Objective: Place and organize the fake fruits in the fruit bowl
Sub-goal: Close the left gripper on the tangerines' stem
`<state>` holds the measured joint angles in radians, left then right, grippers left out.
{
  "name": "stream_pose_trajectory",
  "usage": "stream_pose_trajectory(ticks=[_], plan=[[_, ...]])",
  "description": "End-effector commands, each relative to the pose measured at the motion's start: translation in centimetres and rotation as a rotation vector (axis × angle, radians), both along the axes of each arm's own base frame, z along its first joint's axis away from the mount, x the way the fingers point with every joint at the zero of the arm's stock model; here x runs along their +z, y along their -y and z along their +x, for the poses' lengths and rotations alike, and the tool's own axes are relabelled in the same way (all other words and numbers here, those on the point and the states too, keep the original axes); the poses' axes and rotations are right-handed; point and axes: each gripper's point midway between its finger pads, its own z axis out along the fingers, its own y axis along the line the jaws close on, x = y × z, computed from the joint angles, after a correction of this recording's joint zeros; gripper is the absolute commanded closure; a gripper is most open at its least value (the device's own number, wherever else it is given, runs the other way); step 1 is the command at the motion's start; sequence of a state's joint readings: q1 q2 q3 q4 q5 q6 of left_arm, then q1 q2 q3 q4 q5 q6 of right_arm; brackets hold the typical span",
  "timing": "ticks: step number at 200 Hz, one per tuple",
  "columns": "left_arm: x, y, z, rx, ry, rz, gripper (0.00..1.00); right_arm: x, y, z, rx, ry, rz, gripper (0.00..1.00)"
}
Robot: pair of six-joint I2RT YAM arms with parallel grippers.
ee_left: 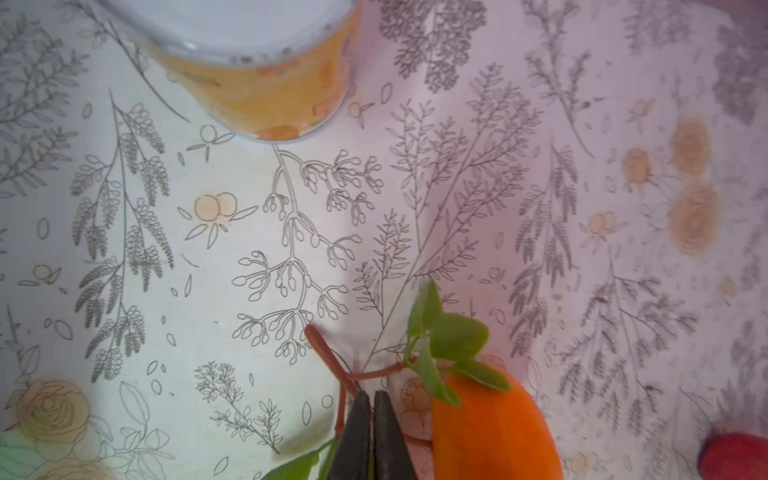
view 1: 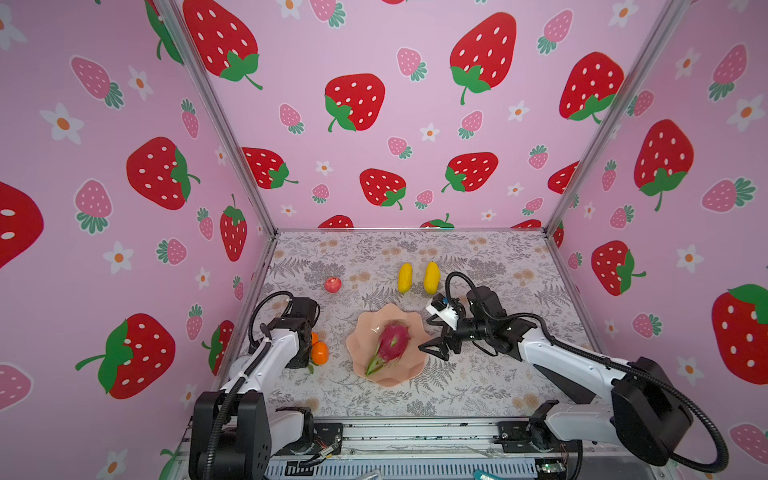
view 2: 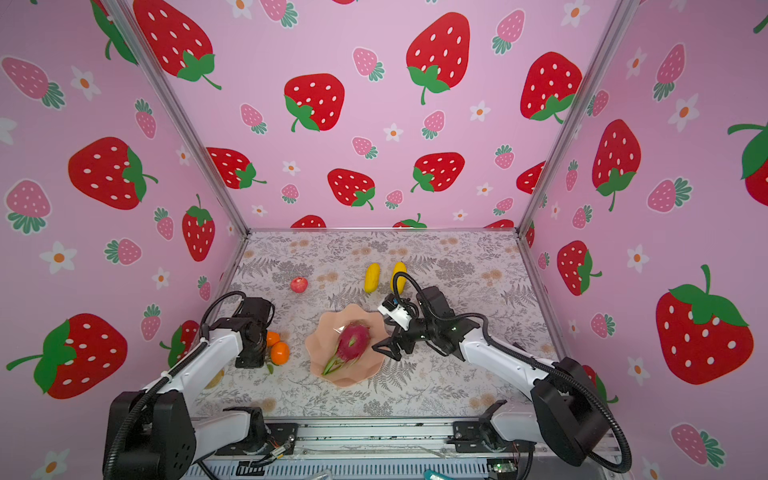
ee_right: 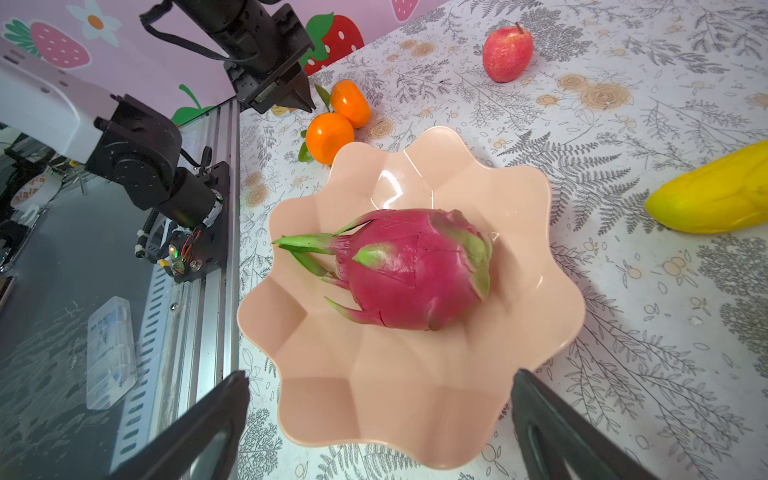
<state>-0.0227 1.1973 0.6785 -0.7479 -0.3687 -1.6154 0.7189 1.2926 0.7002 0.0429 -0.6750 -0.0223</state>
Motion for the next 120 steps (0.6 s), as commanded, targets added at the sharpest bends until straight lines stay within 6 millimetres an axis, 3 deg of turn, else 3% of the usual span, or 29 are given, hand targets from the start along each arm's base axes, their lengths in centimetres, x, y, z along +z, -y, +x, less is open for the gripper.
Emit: stream_pose_trajectory(ticks=[1,20,37,47,81,105,120], plan=[[2.1,-0.5,0.9,-0.108,-0.002,0.078,0.92,2.2,0.6,2.2,-0.080,0.053,0.043,0.01],[1.5,-0.2,0.0,-0.134,-0.038,0.062,0.83,2.3,1.0,2.8,-0.101,0.057,0.040,0.01],[-0.1,0.1,-1.2,-0.112,-0.077,0.008,0.57,2.1,0.9,2.6,-0.087,0.047,0.041,0.01],[-1.3,0.8,-0.8,-0.109,-0.063,-0.060,0.50,1.9,0.9,2.6,-0.088,0.046,0.033,0.01],[-4.1,3.1,-1.7,0.087,-0.021,-0.240,0.46,1.9,0.8,2.4,-0.073,0.041,0.035,0.01],[-3.7,2.5,-2.4,0.184,-0.049,-0.213,0.48,1.7,0.8,2.4,-0.070,0.036,0.035,0.01],[-3.4,2.2,-1.5,0.184,-0.021,-0.193,0.48,1.6,0.8,2.3,-0.065,0.031,0.035,0.01]])
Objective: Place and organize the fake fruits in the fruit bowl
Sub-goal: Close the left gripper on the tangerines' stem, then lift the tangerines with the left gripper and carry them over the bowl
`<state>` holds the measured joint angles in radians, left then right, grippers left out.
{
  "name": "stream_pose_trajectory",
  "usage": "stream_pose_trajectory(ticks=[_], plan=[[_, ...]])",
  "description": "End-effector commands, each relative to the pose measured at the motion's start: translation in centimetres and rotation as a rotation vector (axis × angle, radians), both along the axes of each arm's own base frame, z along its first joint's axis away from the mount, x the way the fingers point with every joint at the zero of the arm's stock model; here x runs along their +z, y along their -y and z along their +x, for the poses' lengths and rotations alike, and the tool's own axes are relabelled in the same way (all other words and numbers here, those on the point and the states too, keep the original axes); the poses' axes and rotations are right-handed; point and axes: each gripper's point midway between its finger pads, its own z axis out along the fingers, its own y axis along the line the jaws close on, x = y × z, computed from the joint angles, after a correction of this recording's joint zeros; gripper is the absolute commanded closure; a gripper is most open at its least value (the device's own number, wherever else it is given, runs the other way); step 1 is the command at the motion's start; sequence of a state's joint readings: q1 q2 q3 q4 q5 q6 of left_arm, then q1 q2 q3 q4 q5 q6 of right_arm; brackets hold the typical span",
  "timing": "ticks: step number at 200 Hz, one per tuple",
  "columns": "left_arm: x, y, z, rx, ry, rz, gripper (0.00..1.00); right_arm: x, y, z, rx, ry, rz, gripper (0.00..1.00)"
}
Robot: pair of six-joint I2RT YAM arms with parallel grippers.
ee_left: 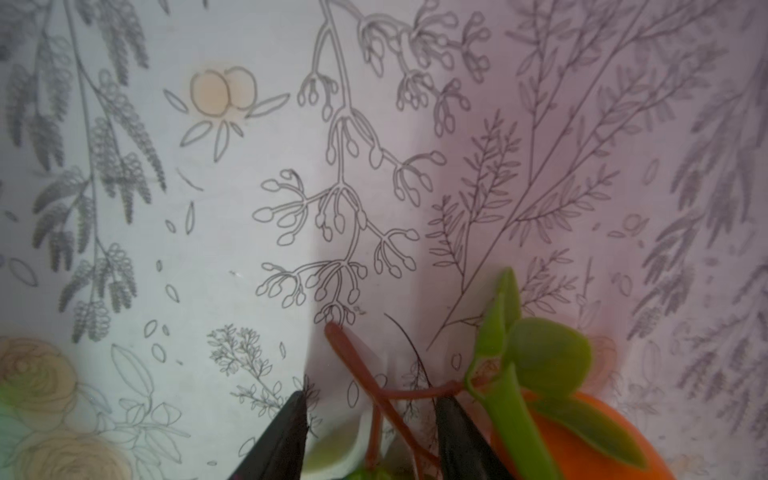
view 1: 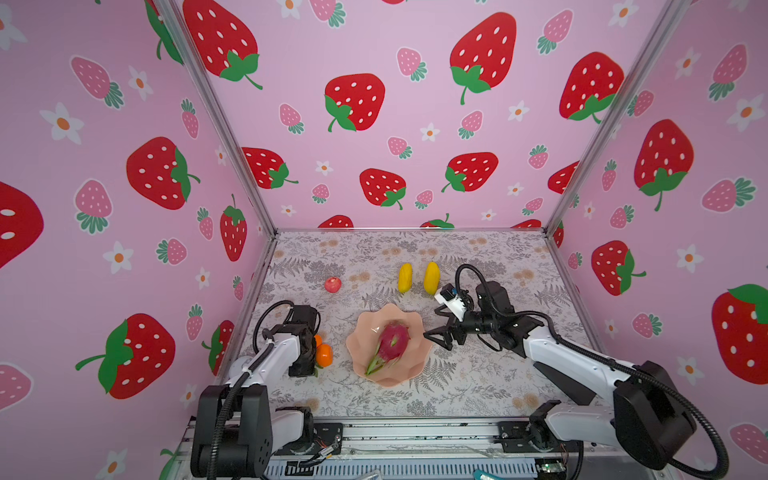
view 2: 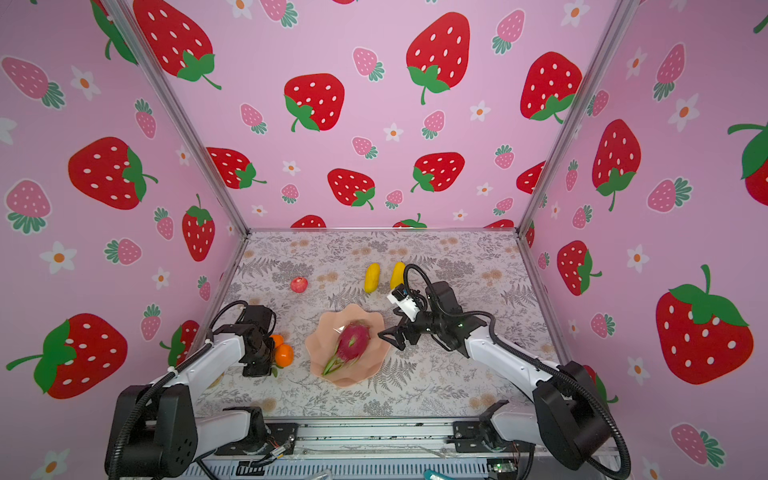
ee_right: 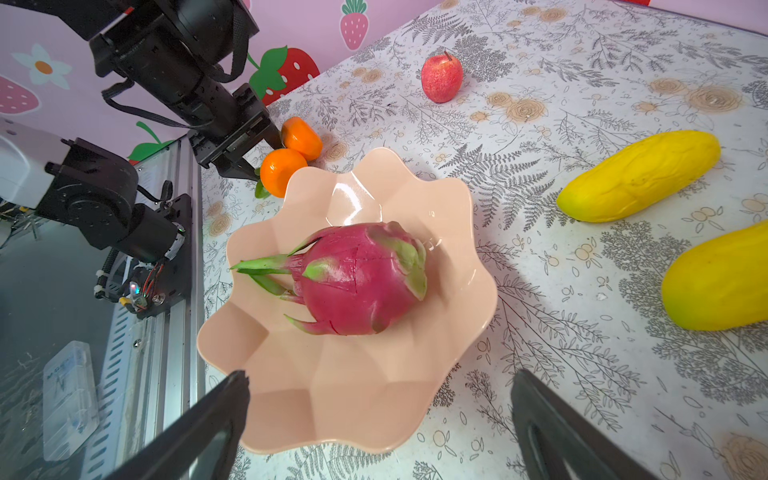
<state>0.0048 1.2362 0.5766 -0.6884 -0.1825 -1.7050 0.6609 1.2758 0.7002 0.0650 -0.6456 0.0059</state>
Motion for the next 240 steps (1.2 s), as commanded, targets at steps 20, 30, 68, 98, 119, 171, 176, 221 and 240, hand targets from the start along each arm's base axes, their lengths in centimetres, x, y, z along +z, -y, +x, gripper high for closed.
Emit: stream_pose_trajectory(ticks=[20,30,68,98,119,171,176,221,240], plan=[[0.7,-0.3,1.1,0.099,0.000,0.003,0.50,0.7,-0.6,-0.1,0.040,0.008,0.023,0.01],[0.2,0.0,0.7,0.102,-0.045,-0.012,0.53,0.6,-0.5,-0.1,0.039,0.007,0.023,0.01],[-1.7,0.5,-0.7,0.121,-0.137,-0.041,0.61,0.4,-0.3,0.3,0.033,-0.002,0.021,0.01],[-1.8,-0.2,-0.2,0.101,-0.108,0.001,0.70,0.4,-0.3,0.4,0.030,-0.005,0.024,0.01],[-0.9,-0.8,0.4,0.063,-0.084,0.042,0.83,0.4,-0.2,0.5,0.026,-0.009,0.023,0.01],[2.5,-1.8,4.4,-0.119,0.060,0.128,1.00,0.9,-0.2,0.7,0.018,0.000,0.029,0.01],[2.7,-1.7,4.7,-0.140,0.069,0.127,1.00,1.0,-0.2,0.7,0.019,0.002,0.031,0.01],[5.6,-0.9,7.0,-0.307,0.148,0.142,1.00,1.9,0.4,1.7,-0.044,0.022,0.040,0.01],[8.0,-0.4,8.1,-0.412,0.174,0.191,1.00,2.5,1.2,3.3,-0.125,0.013,0.052,0.01]])
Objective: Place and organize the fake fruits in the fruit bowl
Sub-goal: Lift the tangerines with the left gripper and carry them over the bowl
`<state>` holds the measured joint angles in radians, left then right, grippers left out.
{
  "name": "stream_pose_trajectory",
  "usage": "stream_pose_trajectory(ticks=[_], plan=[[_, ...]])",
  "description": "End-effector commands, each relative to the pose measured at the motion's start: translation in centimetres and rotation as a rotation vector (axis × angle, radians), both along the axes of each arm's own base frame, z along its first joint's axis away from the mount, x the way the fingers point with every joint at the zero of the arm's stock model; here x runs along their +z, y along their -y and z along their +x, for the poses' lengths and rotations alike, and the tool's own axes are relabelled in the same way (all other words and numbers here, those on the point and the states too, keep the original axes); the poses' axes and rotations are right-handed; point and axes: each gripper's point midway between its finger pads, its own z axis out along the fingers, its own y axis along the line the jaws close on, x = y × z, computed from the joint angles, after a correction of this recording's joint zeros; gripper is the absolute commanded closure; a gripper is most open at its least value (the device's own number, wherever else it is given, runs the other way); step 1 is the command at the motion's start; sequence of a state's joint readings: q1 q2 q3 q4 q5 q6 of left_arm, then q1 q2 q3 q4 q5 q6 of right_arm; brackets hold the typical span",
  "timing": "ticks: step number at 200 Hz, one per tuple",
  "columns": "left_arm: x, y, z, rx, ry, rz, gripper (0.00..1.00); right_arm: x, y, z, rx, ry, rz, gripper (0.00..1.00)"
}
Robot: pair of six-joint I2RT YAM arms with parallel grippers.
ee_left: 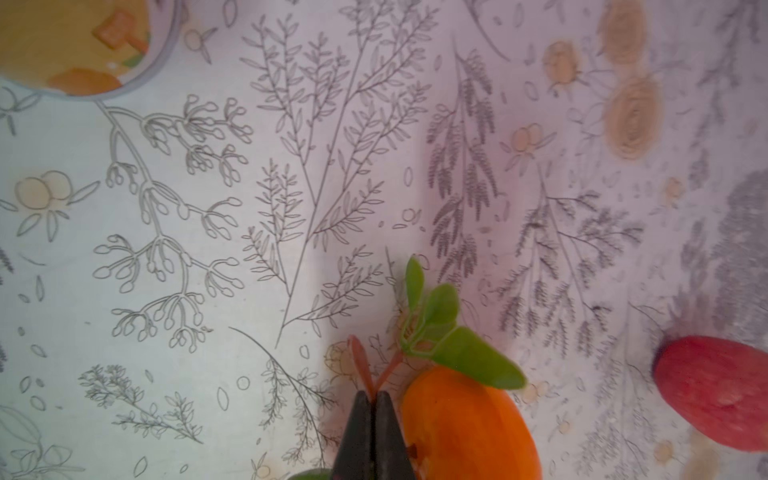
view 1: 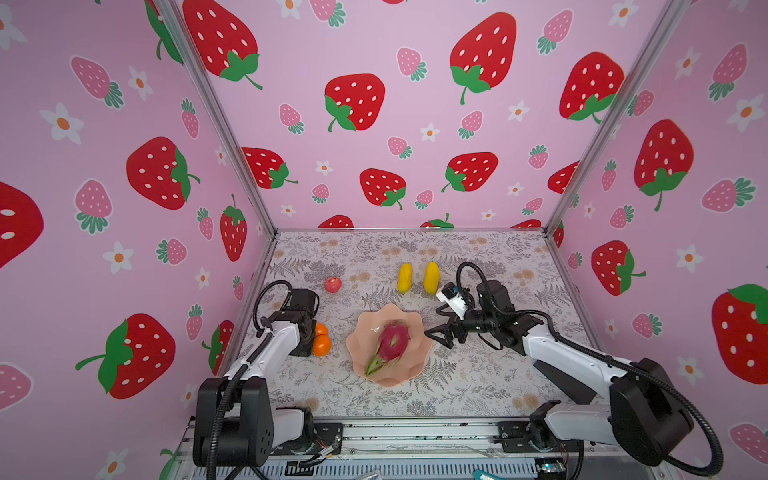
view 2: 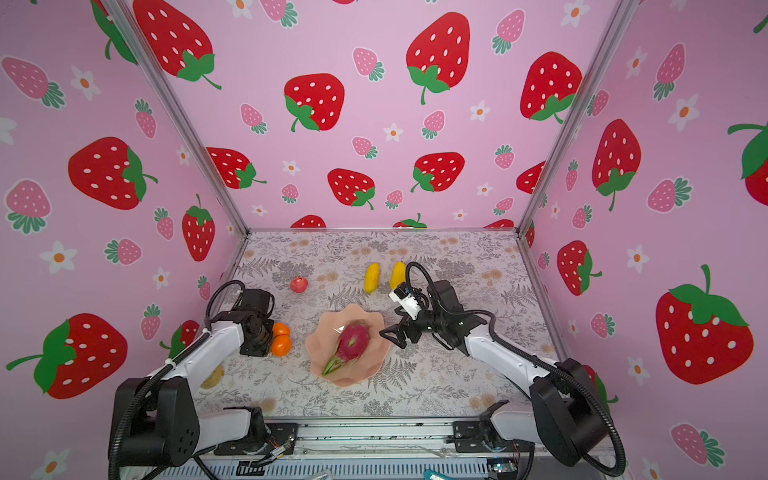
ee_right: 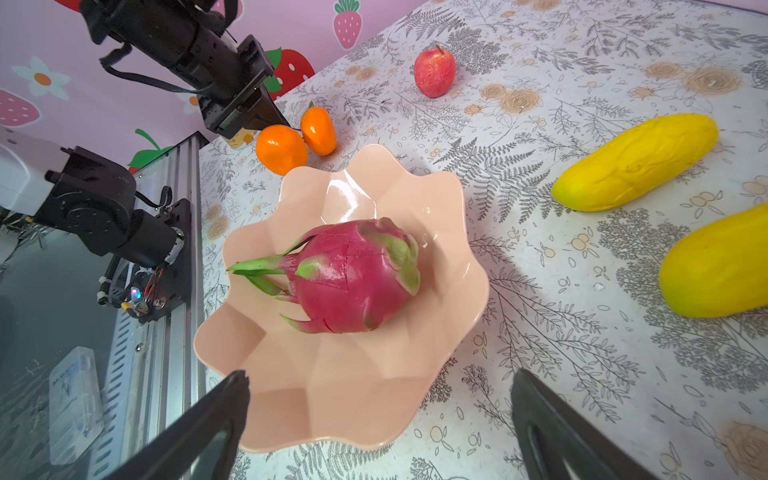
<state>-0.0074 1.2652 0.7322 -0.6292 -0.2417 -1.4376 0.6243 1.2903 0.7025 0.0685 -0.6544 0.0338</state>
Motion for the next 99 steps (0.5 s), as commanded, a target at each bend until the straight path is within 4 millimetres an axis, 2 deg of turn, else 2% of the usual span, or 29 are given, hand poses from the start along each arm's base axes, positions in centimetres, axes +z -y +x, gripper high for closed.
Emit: stream_pose_trajectory(ticks=[1,22,53,69,99], plan=[[3.7,0.3,1.9,-0.161,0.050,0.086,1.00,2.8,0.6,2.2,-0.088,0.047,0.047,0.01],[7.1,2.0,3.8,-0.333,0.111,0.173,1.00,3.3,1.9,3.5,-0.166,0.009,0.067,0.01],[11.6,6.5,7.0,-0.631,0.280,0.288,1.00,4.0,2.3,2.8,-0.157,-0.018,0.089,0.01],[12.1,9.5,8.2,-0.767,0.374,0.259,1.00,4.3,2.2,2.4,-0.147,-0.023,0.108,0.01],[11.4,13.2,8.7,-0.955,0.410,0.302,1.00,4.6,2.2,1.8,-0.125,-0.026,0.114,0.01]])
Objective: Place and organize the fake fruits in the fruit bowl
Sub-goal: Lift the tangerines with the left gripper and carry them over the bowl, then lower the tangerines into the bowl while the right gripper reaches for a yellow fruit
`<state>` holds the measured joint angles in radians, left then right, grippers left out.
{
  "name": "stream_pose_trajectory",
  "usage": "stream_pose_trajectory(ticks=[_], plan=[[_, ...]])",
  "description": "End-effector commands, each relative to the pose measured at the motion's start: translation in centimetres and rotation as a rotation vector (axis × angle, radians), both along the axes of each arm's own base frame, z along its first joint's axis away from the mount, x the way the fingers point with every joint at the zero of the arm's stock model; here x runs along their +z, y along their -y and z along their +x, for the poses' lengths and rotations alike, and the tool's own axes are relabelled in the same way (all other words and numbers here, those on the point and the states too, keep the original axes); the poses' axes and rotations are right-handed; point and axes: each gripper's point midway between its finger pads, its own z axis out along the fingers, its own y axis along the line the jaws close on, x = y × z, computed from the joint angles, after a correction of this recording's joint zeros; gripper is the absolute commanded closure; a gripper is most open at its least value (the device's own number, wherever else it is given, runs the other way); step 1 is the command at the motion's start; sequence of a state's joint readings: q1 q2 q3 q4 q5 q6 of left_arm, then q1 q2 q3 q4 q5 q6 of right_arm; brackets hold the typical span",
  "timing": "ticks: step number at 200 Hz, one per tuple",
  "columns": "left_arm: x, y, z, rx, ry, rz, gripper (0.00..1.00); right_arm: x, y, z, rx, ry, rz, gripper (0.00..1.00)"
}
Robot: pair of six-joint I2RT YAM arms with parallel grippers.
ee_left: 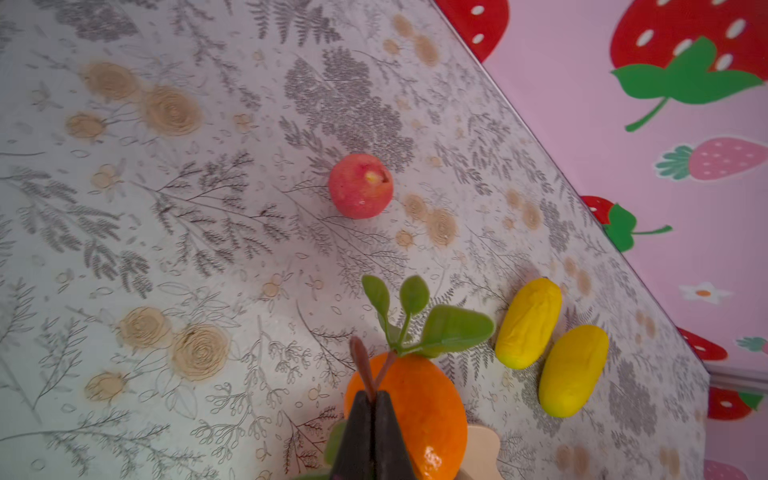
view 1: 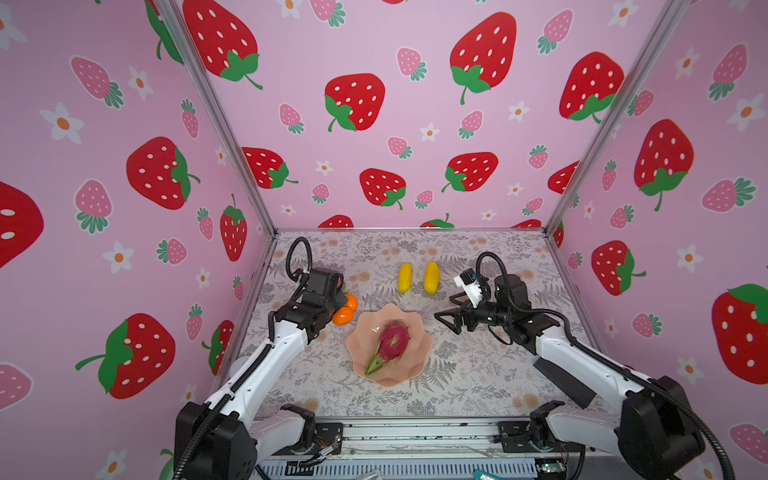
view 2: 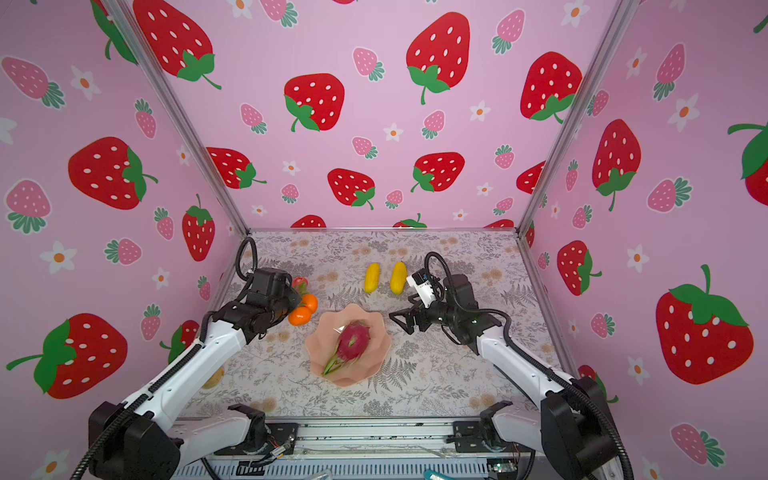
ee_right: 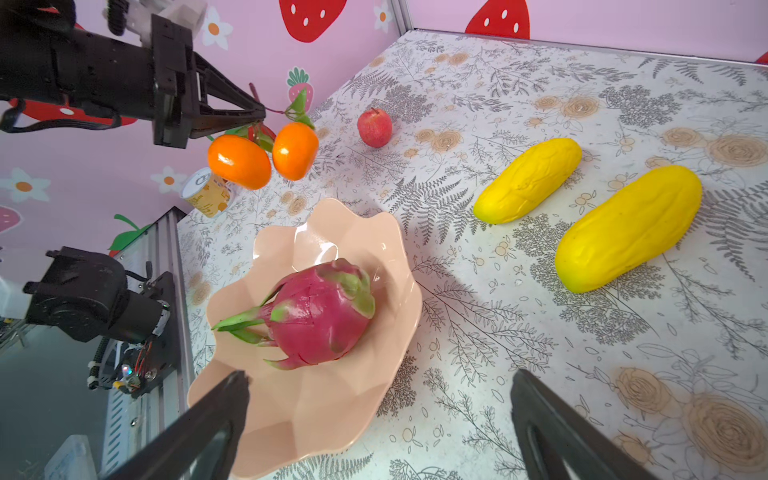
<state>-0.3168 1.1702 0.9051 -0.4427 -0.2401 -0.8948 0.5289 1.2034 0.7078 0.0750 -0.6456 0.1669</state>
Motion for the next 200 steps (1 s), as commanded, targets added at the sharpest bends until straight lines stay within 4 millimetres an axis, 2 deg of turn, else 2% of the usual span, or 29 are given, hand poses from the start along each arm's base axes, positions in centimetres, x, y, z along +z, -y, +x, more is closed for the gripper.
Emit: stream_pose_trajectory(ticks=[1,24,43,60,92,119,140,158,161,172,200], plan=[[0.1,2.8,1.1,-0.189,0.068,0.096,1.00,1.4,-0.3,-0.7,0.034,0.008,0.032,0.01],[-1.1,5.4,1.1,-0.270,0.082,0.090,1.00,1.6,-0.4,-0.8,0.038,0.010,0.036,0.01],[-1.8,6.3,0.5,-0.283,0.076,0.112,1.00,1.7,-0.3,-0.9,0.033,0.009,0.030,0.01],[-2.7,6.4,-0.6,-0.281,0.061,0.138,1.00,1.9,-0.3,-0.9,0.032,0.014,0.033,0.01],[-3.3,6.3,-2.6,-0.270,0.064,0.153,1.00,1.8,-0.4,-0.9,0.040,0.010,0.032,0.01],[-4.9,5.8,-4.4,-0.250,0.037,0.167,1.00,1.7,-0.6,-0.8,0.050,0.010,0.030,0.01],[-5.8,5.5,-5.0,-0.237,0.029,0.175,0.98,1.7,-0.7,-0.6,0.048,0.012,0.028,0.01],[-6.2,5.6,-5.1,-0.244,0.021,0.181,0.95,1.3,-0.7,0.4,0.010,-0.004,0.010,0.01],[-6.2,5.6,-5.0,-0.247,0.020,0.182,0.91,1.2,-0.7,0.6,0.000,-0.009,0.007,0.01],[-6.3,5.9,-5.0,-0.261,0.015,0.186,0.86,0.8,-0.7,1.6,-0.046,-0.031,-0.006,0.01],[-6.1,6.4,-5.0,-0.310,0.001,0.213,0.71,-0.8,0.8,6.8,-0.290,-0.140,-0.041,0.01]])
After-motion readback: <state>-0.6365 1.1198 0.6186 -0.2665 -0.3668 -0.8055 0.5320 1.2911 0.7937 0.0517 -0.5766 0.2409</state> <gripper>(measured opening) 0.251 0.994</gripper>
